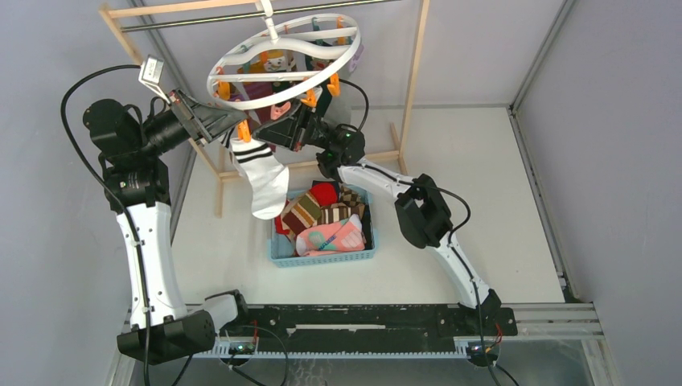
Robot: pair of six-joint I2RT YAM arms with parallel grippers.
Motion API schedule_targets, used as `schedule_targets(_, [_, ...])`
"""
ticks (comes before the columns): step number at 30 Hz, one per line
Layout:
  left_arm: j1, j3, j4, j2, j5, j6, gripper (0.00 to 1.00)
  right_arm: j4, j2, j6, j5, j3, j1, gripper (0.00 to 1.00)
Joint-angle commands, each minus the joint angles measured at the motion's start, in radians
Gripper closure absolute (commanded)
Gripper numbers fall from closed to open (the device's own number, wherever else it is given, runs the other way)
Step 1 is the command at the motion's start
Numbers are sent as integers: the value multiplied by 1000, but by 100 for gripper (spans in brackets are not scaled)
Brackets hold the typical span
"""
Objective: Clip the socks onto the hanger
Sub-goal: Clamp the sock onto the hanger.
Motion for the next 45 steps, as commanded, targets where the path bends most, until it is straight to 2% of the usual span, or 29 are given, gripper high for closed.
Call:
schedule_targets(1, [1, -5, 29, -28, 67, -15, 100, 68, -1, 2, 50, 30, 22, 100])
schedule_targets(11, [2, -2, 36, -32, 73, -23, 100, 67, -5, -32, 104, 20, 39, 100])
schedule_targets(23, [1, -9, 35, -31, 75, -16, 100, 70, -81, -90, 171, -107, 35, 100])
schedule_targets(28, [1, -10, 35, -25, 70, -12, 100, 71, -80, -87, 181, -82, 39, 100])
schedule_targets(35, [1, -3, 35, -28, 71, -14, 100, 72, -91, -56, 126, -69, 42, 100])
schedule_targets(41, [1, 5, 35, -28, 74, -17, 100, 73, -141, -63, 30, -174, 41, 100])
schedule_targets(45, [2, 4, 35, -27, 75, -18, 100, 74, -146, -44, 6, -167, 37, 100])
